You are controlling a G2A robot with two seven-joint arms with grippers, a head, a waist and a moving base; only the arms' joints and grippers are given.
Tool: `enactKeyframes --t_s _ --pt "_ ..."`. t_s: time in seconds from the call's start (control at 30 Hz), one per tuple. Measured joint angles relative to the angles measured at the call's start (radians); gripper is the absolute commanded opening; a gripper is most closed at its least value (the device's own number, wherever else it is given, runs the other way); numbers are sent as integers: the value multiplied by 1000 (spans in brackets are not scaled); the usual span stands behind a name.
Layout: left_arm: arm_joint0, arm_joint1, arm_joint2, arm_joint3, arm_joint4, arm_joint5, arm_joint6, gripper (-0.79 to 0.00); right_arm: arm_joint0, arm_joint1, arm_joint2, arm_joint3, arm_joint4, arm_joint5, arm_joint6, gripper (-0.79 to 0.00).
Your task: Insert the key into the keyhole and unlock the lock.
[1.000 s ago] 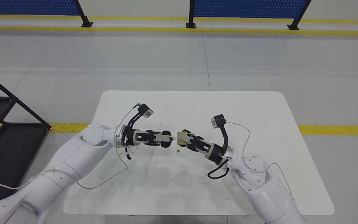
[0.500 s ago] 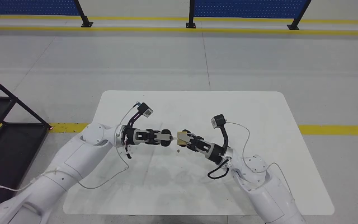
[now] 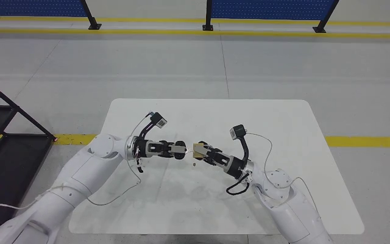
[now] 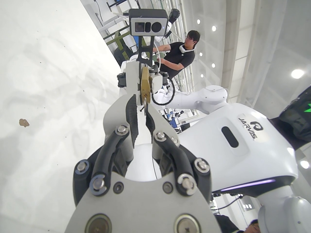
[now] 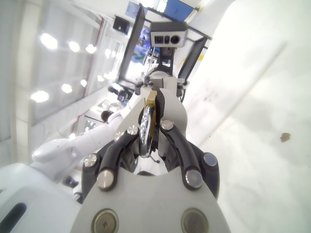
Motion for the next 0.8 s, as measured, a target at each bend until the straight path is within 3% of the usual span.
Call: enactKeyframes --t_s 0.8 --pt "9 -42 -41 6 62 9 -9 -785 0 0 0 0 0 0 0 -785"
